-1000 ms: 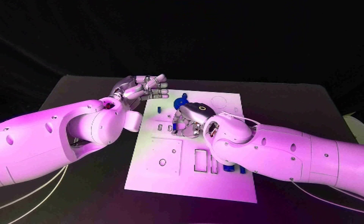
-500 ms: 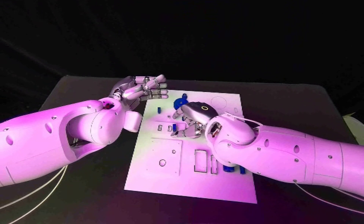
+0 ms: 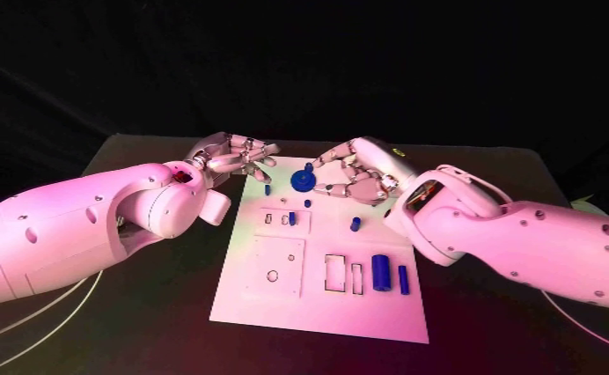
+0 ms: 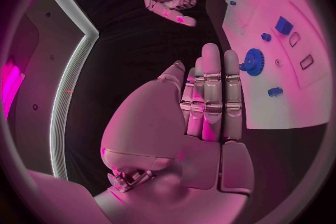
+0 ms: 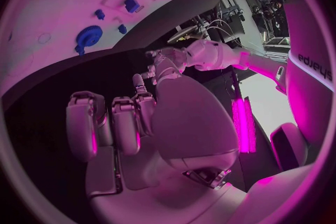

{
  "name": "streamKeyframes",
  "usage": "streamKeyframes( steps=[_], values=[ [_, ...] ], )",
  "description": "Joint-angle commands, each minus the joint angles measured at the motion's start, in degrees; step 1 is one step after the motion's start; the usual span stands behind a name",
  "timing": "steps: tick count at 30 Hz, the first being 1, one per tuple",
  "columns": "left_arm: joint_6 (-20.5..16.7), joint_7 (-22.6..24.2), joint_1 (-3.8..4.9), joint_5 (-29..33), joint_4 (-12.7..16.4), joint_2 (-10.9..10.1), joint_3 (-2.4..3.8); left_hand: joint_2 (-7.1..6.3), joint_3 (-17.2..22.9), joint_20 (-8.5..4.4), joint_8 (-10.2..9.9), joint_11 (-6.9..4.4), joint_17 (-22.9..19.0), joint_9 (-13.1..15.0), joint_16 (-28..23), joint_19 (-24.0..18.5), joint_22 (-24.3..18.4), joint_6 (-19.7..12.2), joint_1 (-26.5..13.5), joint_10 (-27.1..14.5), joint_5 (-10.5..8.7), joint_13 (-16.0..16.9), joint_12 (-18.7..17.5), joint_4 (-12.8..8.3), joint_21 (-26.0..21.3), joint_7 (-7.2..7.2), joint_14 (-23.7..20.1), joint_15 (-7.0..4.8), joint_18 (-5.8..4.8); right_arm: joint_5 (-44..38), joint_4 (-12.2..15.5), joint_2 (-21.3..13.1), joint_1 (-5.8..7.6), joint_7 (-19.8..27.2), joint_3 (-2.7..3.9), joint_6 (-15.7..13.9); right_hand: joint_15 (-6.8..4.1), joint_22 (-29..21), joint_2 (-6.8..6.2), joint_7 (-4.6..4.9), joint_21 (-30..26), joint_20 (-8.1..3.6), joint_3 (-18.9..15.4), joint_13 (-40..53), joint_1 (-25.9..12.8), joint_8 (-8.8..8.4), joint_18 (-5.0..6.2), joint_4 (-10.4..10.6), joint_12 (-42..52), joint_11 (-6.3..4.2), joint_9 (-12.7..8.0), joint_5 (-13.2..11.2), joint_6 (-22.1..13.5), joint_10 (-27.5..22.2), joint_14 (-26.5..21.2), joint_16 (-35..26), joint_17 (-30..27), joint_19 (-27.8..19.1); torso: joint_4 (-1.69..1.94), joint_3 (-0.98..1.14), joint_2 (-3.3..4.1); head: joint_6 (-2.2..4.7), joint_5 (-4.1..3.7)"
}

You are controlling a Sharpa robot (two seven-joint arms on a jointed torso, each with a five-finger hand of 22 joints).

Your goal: Assemble the parts on the task board

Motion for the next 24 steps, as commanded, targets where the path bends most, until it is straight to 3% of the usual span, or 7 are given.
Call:
streamKeyframes(
  steps=[1,5,8,10,13,16,24],
  values=[
    [6.57,-10.39,1.13,-15.96,-1.83,1.06,0.08,-1.64,-0.64,-1.91,0.96,-1.31,19.57,0.8,20.63,2.68,2.92,1.69,-2.02,2.87,-0.31,2.73,3.27,1.2,4.7,-1.14,3.61,-1.21,0.27,14.25,1.67,-3.65,1.62,9.05,0.02,-1.5,-0.34,9.67,0.12,-0.04,0.15,-0.2,-0.04,6.32,0.14,0.36,0.04,-0.24,0.1,-0.02,0.03,0.36,0.75,0.24,5.27,0.11,12.64,0.62,-0.43,0.16,-1.14,-0.32,0.53],
    [10.58,-19.36,2.58,-28.33,-3.99,2.73,0.07,-0.87,-2.56,-3.84,2.71,-2.44,43.43,3.58,44.59,9.27,24.6,2.97,-7.79,2.55,-0.17,13.29,13.58,2.69,22.52,-2.84,2.77,-2.39,-2.51,18.67,2.33,-8.14,2.98,8.94,0.03,-0.97,-0.47,9.59,-0.02,-0.19,-0.03,-0.34,-0.36,6.14,-0.52,0.51,0.07,-0.14,-0.05,-0.15,0.01,0.78,1.18,0.15,5.22,-0.01,12.46,0.54,-0.83,0.23,-1.82,-0.74,1.13],
    [13.67,-25.19,3.41,-36.23,-5.09,4.09,0.07,-0.79,-3.8,-4.36,4.16,-3.01,52.61,5.92,53.15,12.96,35.49,3.15,-10.39,0.44,-0.2,20.7,20.69,2.65,30.41,-3.06,3.27,-2.83,-3.99,20.55,2.35,-10.29,3.46,8.65,0.03,-0.61,-0.52,9.27,-0.17,-0.24,-0.53,-0.4,-0.59,5.87,-0.89,0.53,0.2,-0.07,-0.3,-0.2,-0.02,1.03,1.28,-0.08,5.09,-0.29,12.01,0.22,-0.94,0.43,-2.17,-1.03,1.52],
    [15.32,-28.63,3.98,-40.42,-5.82,5.17,0.06,-0.72,-4.9,-4.67,5.88,-3.4,58.3,8.6,58.26,16.29,43.65,3.08,-11.77,0.34,-0.26,33.34,32.78,2.87,35.77,-3.43,4.11,-3.12,-5.21,21.3,2.29,-11.32,3.63,8.4,0.03,-0.41,-0.55,9.05,-0.23,-0.27,-0.89,-0.43,-0.71,5.67,-1.07,0.53,0.29,-0.05,-0.49,-0.23,-0.04,1.17,1.31,-0.25,5.0,-0.47,11.7,-0.01,-0.98,0.53,-2.35,-1.22,1.65],
    [18.32,-33.9,4.72,-45.37,-7.02,7.1,0.04,-0.58,-5.88,-4.88,7.81,-3.8,62.51,11.78,61.97,19.41,50.2,2.33,-13.16,1.63,-0.26,45.13,44.23,3.22,39.65,-3.86,4.99,-3.22,-6.29,22.26,2.0,-12.41,3.79,8.0,0.03,-0.24,-0.58,8.82,-0.27,-0.29,-1.27,-0.47,-0.83,5.44,-1.27,0.53,0.39,-0.02,-0.71,-0.25,-0.07,1.3,1.32,-0.45,4.89,-0.71,11.33,-0.25,-0.89,0.65,-2.52,-1.49,1.88],
    [21.49,-38.28,5.26,-48.8,-8.25,9.13,0.0,-0.57,-6.71,-4.95,9.86,-4.14,64.59,15.0,63.79,21.17,53.82,1.7,-13.77,2.84,-0.25,52.62,51.48,2.96,41.64,-4.22,5.5,-3.42,-6.91,22.77,1.66,-12.92,3.86,7.54,0.02,-0.17,-0.6,8.71,-0.3,-0.3,-1.45,-0.49,-0.91,5.3,-1.39,0.53,0.43,0.0,-0.84,-0.28,-0.08,1.36,1.34,-0.57,4.83,-0.84,11.13,-0.36,-0.93,0.74,-2.6,-1.7,2.02],
    [26.79,-45.49,5.92,-52.51,-11.77,14.28,-0.59,-0.47,-8.16,-4.93,11.88,-4.0,65.28,18.78,64.37,21.95,55.65,0.27,-14.97,2.56,-0.34,55.69,54.12,3.0,42.6,-4.35,5.65,-3.44,-7.21,23.12,1.16,-13.27,3.92,6.44,0.0,-0.18,-0.66,8.29,-0.27,-0.36,-2.14,-0.55,-1.1,4.91,-1.69,0.55,0.6,0.06,-1.21,-0.33,-0.13,1.76,1.39,-0.91,4.65,-1.23,10.55,-0.79,-0.95,0.81,-2.48,-2.03,2.41]
  ],
)
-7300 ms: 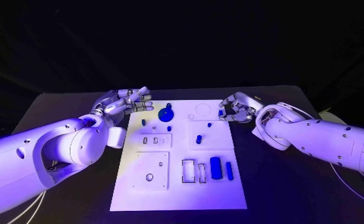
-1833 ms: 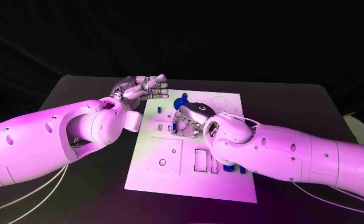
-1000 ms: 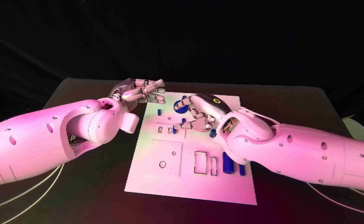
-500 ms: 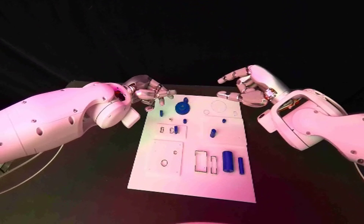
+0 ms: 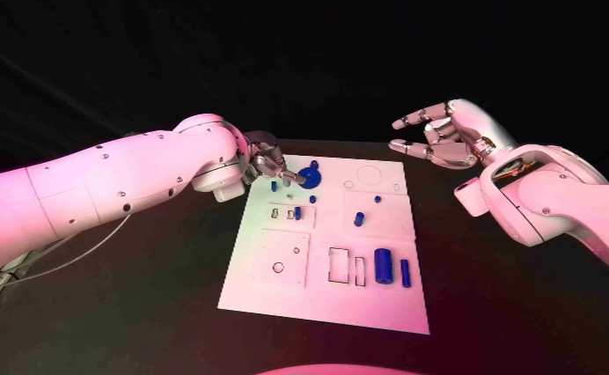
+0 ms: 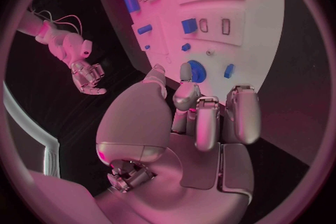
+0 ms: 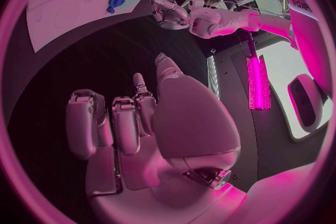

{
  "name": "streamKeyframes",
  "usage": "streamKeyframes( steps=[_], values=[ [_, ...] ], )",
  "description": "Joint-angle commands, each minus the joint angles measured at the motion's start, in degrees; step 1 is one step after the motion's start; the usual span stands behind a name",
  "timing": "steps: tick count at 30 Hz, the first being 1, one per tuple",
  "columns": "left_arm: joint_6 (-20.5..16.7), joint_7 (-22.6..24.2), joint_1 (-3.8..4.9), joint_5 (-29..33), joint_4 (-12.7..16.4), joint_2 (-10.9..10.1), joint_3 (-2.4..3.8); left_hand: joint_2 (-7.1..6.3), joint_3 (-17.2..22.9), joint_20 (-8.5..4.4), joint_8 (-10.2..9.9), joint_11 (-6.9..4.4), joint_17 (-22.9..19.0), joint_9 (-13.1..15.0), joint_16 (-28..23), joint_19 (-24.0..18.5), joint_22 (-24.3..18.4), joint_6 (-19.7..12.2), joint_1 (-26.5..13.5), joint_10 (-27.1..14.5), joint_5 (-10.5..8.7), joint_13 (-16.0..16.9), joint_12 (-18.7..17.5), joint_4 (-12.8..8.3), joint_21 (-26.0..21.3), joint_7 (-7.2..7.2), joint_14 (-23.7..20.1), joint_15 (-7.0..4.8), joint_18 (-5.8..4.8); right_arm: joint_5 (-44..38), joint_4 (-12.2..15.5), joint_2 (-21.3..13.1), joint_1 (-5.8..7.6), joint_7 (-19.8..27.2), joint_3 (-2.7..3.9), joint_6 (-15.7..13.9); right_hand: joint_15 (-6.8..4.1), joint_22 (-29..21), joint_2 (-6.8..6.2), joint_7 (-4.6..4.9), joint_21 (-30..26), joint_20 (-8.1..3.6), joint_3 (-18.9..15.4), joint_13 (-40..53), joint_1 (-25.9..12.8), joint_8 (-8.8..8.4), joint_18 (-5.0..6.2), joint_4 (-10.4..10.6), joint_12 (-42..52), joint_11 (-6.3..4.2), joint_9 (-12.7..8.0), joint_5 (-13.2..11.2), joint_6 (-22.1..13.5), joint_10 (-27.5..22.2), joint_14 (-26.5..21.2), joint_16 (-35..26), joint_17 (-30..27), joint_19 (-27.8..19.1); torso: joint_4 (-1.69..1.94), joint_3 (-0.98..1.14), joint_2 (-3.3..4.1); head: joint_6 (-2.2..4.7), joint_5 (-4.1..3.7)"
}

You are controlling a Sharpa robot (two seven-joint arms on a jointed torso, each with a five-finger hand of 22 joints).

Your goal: Assemble the parts on the task board

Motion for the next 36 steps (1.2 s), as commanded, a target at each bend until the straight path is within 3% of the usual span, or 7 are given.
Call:
streamKeyframes(
  steps=[1,7,13,24,36],
  values=[
    [5.93,-7.46,0.26,-5.33,-1.4,1.76,-0.17,-0.01,-0.6,-0.02,0.57,0.06,12.71,0.64,0.25,0.4,0.61,-0.58,-0.58,-0.25,-0.34,0.24,0.45,0.03,0.35,0.04,5.27,-0.37,-0.47,1.25,-0.13,-0.04,0.02,-0.5,-0.02,0.45,-0.25,8.29,0.13,-0.06,-0.38,-0.15,-0.36,4.87,-0.71,0.33,0.61,-0.02,-0.32,0.06,-0.07,0.38,0.26,-0.51,4.64,-0.45,10.53,-0.39,-0.01,0.0,0.06,-0.16,0.15],
    [7.44,-9.28,0.35,-5.66,-3.43,4.28,-0.48,0.09,-1.32,0.01,1.05,0.11,12.71,1.77,0.24,0.36,0.72,-1.15,-1.21,-0.54,-0.36,0.44,0.5,0.05,0.41,0.08,5.26,-0.33,-0.47,1.16,-0.27,-0.01,0.02,-1.07,-0.04,0.39,-0.26,8.25,0.14,-0.07,-0.44,-0.16,-0.38,4.85,-0.74,0.32,0.62,-0.01,-0.34,0.06,-0.08,0.48,0.26,-0.53,4.63,-0.48,10.49,-0.42,-0.14,-0.05,0.2,-0.55,0.22],
    [8.78,-9.87,0.36,-5.63,-4.31,5.85,-0.87,-0.1,-2.14,0.05,1.38,0.16,12.7,2.62,0.23,0.36,0.84,-1.6,-1.62,-0.8,-0.4,0.47,0.4,0.03,0.47,0.13,5.25,-0.28,-0.49,0.93,-0.33,-0.09,0.02,-1.43,-0.05,0.31,-0.29,8.05,0.2,-0.08,-0.78,-0.2,-0.45,4.71,-0.87,0.32,0.7,0.02,-0.47,0.03,-0.12,0.86,0.25,-0.64,4.57,-0.63,10.28,-0.62,-0.01,-0.11,0.21,-0.72,-0.06],
    [9.96,-10.04,0.33,-4.65,-4.53,6.94,-1.71,-0.11,-2.78,0.09,1.68,0.18,12.91,3.33,0.4,0.45,1.08,-1.86,-2.04,-0.84,-0.37,0.75,0.6,0.06,0.57,0.13,5.31,-0.26,-0.53,-1.05,-0.5,0.45,-0.01,-1.46,-0.06,0.06,-0.33,7.73,0.29,-0.09,-1.38,-0.25,-0.57,4.43,-1.03,0.26,0.82,0.03,-0.74,0.02,-0.22,1.9,0.11,-0.87,4.49,-0.87,9.99,-0.94,0.01,-0.08,0.24,-1.26,-0.22],
    [10.08,-10.03,0.32,-3.55,-3.5,7.2,-1.91,0.36,-2.96,0.13,1.96,0.14,13.15,3.87,0.61,0.57,1.31,-1.95,-2.07,-0.74,-0.33,1.11,0.91,0.04,0.68,0.08,5.39,-0.27,-0.57,-1.24,-0.96,1.05,-0.06,-1.91,-0.09,0.05,-0.34,7.69,0.37,-0.09,-1.47,-0.27,-0.58,4.43,-1.1,0.26,0.83,0.06,-0.74,0.01,-0.25,2.31,0.12,-0.87,4.48,-0.92,9.94,-0.96,0.03,-0.01,0.25,-1.64,-0.03]
  ],
)
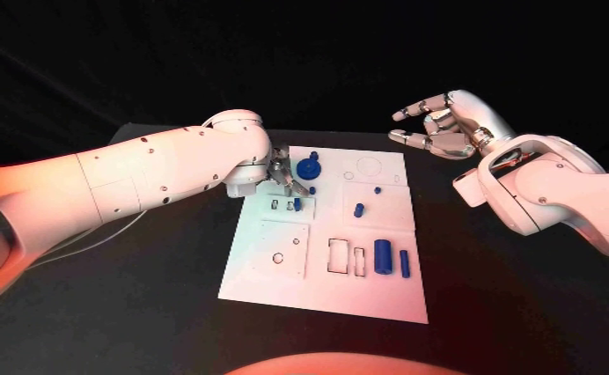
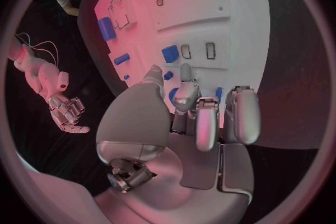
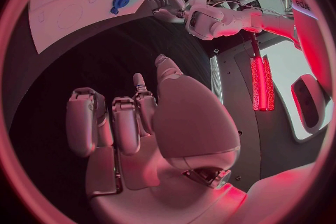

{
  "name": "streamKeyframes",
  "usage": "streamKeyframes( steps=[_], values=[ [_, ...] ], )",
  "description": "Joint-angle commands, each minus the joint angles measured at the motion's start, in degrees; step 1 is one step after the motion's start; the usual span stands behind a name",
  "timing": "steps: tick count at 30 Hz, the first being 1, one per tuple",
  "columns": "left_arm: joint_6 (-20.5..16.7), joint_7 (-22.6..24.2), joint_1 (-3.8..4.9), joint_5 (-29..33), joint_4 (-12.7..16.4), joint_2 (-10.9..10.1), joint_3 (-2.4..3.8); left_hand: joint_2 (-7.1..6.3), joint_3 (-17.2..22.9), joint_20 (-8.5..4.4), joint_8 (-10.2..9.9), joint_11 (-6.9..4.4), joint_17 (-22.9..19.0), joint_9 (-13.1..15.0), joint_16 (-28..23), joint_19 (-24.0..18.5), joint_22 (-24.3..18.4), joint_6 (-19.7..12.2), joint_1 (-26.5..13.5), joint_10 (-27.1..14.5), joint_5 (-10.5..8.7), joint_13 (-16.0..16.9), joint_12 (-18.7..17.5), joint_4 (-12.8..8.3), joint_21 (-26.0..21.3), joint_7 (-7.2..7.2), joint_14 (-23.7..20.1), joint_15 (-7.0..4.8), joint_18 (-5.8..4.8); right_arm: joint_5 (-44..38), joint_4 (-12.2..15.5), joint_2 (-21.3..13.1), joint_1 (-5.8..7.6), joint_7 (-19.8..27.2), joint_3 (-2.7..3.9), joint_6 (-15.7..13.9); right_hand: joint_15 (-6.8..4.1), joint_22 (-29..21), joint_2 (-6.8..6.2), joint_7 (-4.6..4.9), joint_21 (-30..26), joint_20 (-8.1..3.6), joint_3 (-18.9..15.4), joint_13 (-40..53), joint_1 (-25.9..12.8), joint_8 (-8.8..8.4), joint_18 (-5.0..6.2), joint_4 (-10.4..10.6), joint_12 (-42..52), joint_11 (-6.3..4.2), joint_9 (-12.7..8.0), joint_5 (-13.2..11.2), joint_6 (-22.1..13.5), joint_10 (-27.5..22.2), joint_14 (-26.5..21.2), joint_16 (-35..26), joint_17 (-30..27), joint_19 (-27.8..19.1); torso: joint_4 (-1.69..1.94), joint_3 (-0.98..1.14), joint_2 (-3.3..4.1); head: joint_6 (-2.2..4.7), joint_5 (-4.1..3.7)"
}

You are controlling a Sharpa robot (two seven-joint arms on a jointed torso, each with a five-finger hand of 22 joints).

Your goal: Assemble the parts on the task board

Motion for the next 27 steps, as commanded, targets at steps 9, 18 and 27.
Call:
streamKeyframes(
  steps=[9,18,27],
  values=[
    [2.21,-0.08,0.07,1.4,0.48,0.37,0.0,0.58,-0.4,-0.04,0.49,0.08,13.24,0.73,0.45,0.41,1.49,-0.64,0.19,-0.36,-0.29,0.16,0.31,-0.15,0.32,0.0,5.42,-0.31,-0.6,-1.02,-0.49,0.52,-0.11,-0.72,-0.05,0.29,-0.38,7.6,0.03,-0.12,-0.42,-0.1,-0.31,4.4,-0.59,0.32,0.86,-0.08,-0.21,-0.03,-0.07,0.84,0.2,-0.47,4.47,-0.44,9.84,-0.39,0.01,0.07,0.05,-0.19,0.02],
    [3.07,0.04,0.05,1.83,0.28,0.66,0.0,0.77,-0.38,0.0,0.63,0.07,13.3,1.2,0.5,0.39,1.54,-0.9,0.81,-0.4,-0.28,0.28,0.36,-0.18,0.34,0.01,5.43,-0.32,-0.6,-1.04,-0.56,0.65,-0.15,-0.85,-0.07,0.34,-0.41,7.61,0.18,-0.13,-0.46,-0.13,-0.27,4.41,-0.6,0.35,0.86,-0.08,-0.18,-0.05,-0.11,1.57,0.23,-0.42,4.47,-0.48,9.81,-0.36,-0.02,0.06,0.06,-0.34,0.07],
    [3.7,0.08,0.01,1.87,0.08,0.9,0.0,1.15,-0.28,0.05,0.8,0.09,13.3,1.78,0.5,0.34,1.57,-1.2,1.6,-0.5,-0.26,0.33,0.33,-0.2,0.36,0.03,5.43,-0.3,-0.6,-1.09,-0.57,0.69,-0.16,-0.99,-0.08,0.46,-0.41,7.59,0.19,-0.14,-0.5,-0.14,-0.28,4.4,-0.61,0.36,0.86,-0.08,-0.18,-0.06,-0.12,1.71,0.25,-0.42,4.47,-0.51,9.78,-0.37,-0.05,0.06,0.11,-0.46,0.01]
  ],
)
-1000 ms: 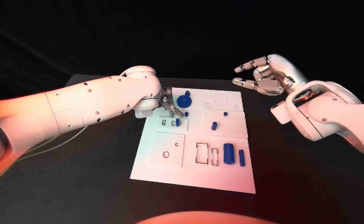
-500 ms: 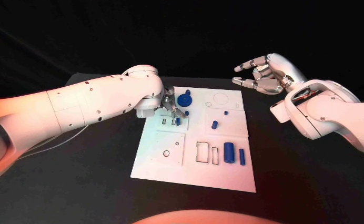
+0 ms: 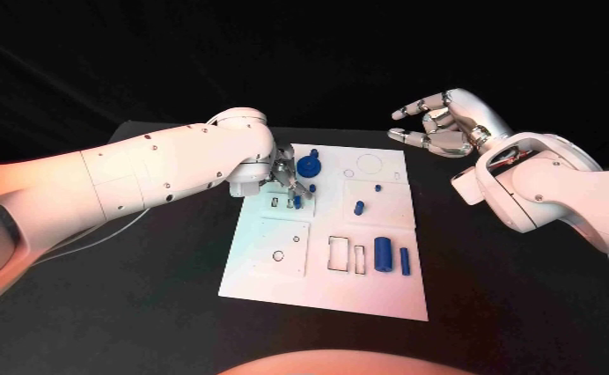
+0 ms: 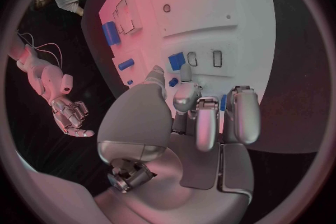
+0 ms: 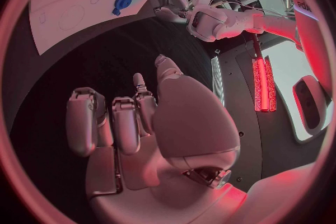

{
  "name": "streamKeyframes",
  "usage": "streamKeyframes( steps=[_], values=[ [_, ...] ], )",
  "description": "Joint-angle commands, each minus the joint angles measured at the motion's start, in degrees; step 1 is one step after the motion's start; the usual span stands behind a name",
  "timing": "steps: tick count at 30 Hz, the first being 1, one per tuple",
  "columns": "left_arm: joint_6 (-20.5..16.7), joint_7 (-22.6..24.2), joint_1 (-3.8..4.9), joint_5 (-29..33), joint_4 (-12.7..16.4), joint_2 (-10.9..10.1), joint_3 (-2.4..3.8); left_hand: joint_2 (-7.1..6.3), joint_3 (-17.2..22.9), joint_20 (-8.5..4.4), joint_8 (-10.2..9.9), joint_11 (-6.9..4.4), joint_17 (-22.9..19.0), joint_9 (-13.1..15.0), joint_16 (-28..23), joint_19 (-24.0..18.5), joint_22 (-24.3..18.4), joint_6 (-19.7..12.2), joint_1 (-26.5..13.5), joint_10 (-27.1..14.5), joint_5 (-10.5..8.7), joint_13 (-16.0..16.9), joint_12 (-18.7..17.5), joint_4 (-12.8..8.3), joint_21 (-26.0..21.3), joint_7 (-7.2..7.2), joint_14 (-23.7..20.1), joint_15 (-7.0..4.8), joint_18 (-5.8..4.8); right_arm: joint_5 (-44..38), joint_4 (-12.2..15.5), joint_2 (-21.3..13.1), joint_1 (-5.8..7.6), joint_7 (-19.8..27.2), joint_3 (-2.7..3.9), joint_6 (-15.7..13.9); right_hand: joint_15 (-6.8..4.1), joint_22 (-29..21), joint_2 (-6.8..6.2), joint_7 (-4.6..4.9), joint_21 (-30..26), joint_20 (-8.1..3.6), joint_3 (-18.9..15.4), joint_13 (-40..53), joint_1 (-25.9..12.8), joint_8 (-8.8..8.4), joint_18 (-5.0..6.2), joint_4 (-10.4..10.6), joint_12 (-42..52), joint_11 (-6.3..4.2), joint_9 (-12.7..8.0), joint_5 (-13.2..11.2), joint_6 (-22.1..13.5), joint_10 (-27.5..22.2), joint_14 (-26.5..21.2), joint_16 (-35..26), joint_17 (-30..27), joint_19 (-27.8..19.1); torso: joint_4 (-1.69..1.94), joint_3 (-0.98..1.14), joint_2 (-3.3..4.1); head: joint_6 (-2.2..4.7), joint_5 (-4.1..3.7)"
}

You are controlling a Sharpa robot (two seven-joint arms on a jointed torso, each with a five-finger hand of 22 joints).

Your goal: Assemble the parts on the task board

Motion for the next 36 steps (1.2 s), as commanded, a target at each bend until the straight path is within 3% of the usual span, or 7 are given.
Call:
streamKeyframes(
  steps=[1,36],
  values=[
    [1.66,0.15,0.0,0.53,-0.13,0.3,0.01,0.08,-0.11,0.05,0.3,0.09,13.32,0.14,0.27,0.34,1.59,-0.38,0.54,-0.5,-0.26,0.11,0.34,-0.04,0.36,0.05,5.43,-0.31,-0.6,-0.73,0.01,0.07,-0.05,-0.19,-0.01,0.45,-0.42,7.61,0.09,-0.14,-0.27,-0.14,-0.28,4.41,-0.52,0.36,0.87,-0.08,-0.18,-0.06,-0.07,0.26,0.25,-0.42,4.47,-0.29,9.8,-0.38,0.0,0.01,0.04,-0.14,-0.08],
    [3.06,0.71,-0.33,0.65,-1.59,1.3,-0.14,1.66,1.84,0.26,0.79,0.03,13.36,2.25,0.28,0.18,1.72,-1.26,4.35,-0.62,-0.15,0.43,0.31,-0.18,0.42,0.01,5.44,-0.33,-0.59,-0.74,-0.02,0.2,-0.08,-0.46,-0.02,0.85,-0.44,7.57,0.19,-0.16,-0.39,-0.17,-0.29,4.4,-0.61,0.4,0.89,-0.02,-0.17,-0.09,-0.1,0.98,0.31,-0.4,4.46,-0.35,9.73,-0.4,0.0,0.09,0.11,-0.67,-0.23]
  ],
)
